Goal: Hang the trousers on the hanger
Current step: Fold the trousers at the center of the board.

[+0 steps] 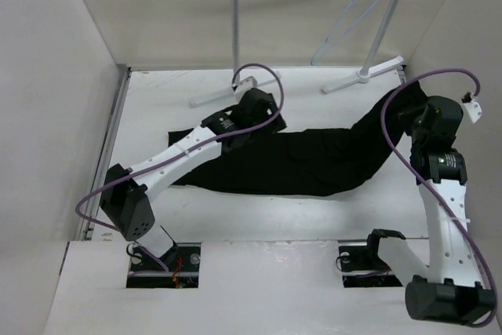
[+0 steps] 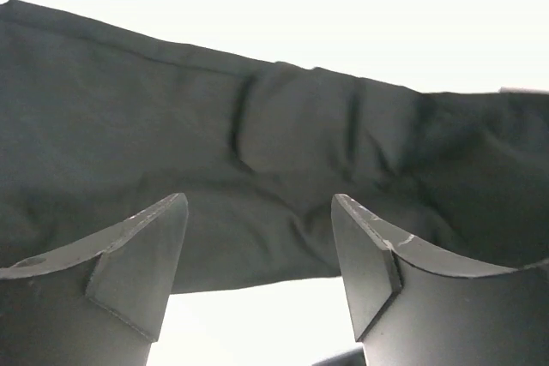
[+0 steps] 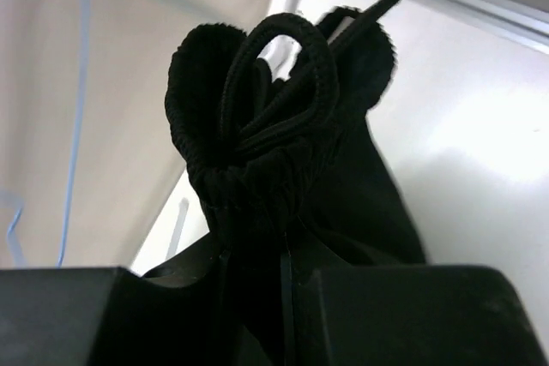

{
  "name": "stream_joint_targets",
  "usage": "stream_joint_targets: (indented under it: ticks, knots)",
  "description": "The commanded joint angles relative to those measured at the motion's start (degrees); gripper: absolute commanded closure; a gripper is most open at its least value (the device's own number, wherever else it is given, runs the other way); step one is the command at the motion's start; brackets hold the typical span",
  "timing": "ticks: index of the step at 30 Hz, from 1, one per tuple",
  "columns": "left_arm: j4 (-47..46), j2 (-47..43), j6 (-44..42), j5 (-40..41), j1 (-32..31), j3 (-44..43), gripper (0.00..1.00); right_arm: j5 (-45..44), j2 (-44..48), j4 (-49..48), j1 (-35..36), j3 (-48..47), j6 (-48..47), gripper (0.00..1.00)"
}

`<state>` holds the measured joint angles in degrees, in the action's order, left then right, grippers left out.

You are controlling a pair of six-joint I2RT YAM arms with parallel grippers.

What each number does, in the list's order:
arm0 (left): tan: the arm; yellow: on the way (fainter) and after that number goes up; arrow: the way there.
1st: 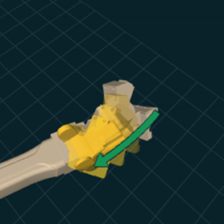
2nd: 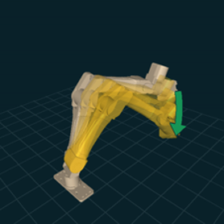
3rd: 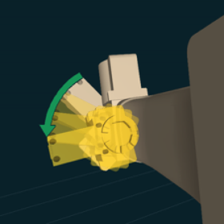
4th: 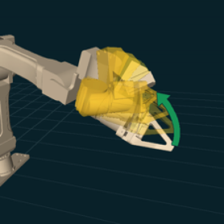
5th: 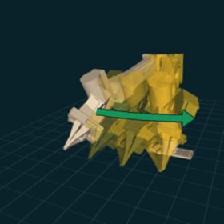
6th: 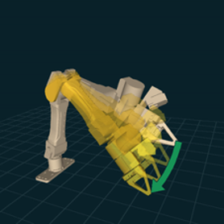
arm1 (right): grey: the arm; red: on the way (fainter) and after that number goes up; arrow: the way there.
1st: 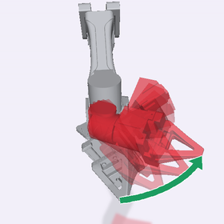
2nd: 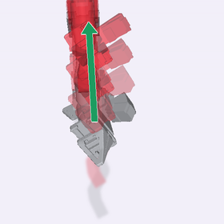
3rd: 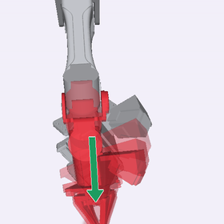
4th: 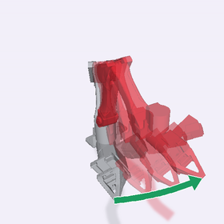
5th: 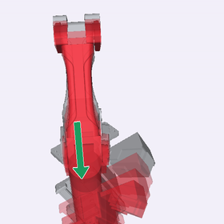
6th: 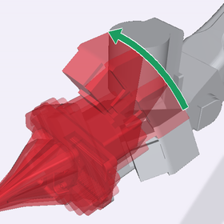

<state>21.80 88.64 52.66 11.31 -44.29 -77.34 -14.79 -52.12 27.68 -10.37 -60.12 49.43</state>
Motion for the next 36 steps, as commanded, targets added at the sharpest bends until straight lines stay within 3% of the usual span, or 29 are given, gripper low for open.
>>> stream_joint_targets:
  ticks: [1, 5, 8, 11, 16, 20, 26, 29, 36]
  knots:
    - [4.73, 0.74, 0.94, 5.91, -4.26, -8.86, 0.33, -6.13, 0.96, 1.85, 8.19, -4.56, -8.80, 0.83]
    - [7.63, -3.89, 1.21, 9.07, -4.62, -11.69, 0.31, -5.17, 0.62, 2.81, 18.82, -8.25, -11.63, 0.83]
    - [10.45, -14.33, 0.86, 12.68, -0.51, -6.62, 0.29, -5.69, -1.49, 4.31, 26.30, -11.24, -11.46, 0.84]
    - [12.38, -25.67, 0.43, 10.59, 8.27, 0.42, 0.28, -7.97, -5.35, 4.57, 33.77, -15.10, -10.85, 0.84]
    - [15.29, -38.79, -3.61, 1.72, 28.39, 8.77, 0.27, -15.26, -16.15, 4.84, 48.45, -24.33, -9.53, 0.83]
    - [15.03, -42.58, -4.59, -7.69, 40.71, 13.43, 0.27, -18.78, -28.62, 5.37, 58.64, -35.65, -7.51, 0.83]
    - [14.50, -44.87, -5.38, -13.50, 54.43, 18.97, 0.27, -19.05, -49.62, 5.28, 68.14, -54.63, -6.89, 0.82]
    - [15.29, -45.49, -5.91, -11.76, 56.82, 20.30, 0.28, -18.53, -60.08, 4.84, 71.05, -64.57, -7.77, 0.82]
    - [20.90, -47.25, -6.70, 1.50, 60.15, 20.74, 0.27, -10.11, -76.97, 1.95, 77.55, -80.13, -7.24, 0.79]
